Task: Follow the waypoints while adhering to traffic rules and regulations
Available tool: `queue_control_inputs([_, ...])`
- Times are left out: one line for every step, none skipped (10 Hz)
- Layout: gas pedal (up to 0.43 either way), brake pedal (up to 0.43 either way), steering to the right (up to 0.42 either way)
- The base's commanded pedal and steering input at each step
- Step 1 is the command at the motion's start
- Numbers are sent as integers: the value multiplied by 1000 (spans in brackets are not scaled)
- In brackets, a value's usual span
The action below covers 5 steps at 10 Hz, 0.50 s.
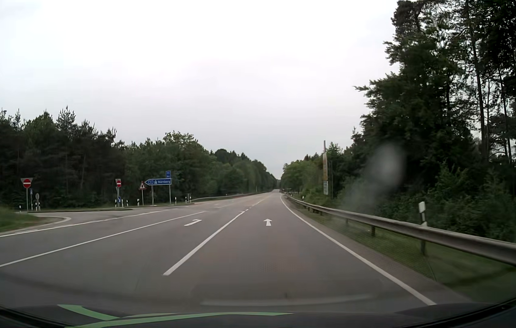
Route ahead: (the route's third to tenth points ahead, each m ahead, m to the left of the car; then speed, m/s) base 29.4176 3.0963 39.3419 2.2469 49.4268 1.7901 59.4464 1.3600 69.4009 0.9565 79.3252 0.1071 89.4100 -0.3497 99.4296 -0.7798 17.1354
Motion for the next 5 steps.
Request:
queue_control_inputs([28,0,7])
queue_control_inputs([28,0,7])
queue_control_inputs([28,0,7])
queue_control_inputs([28,0,7])
queue_control_inputs([28,0,7])
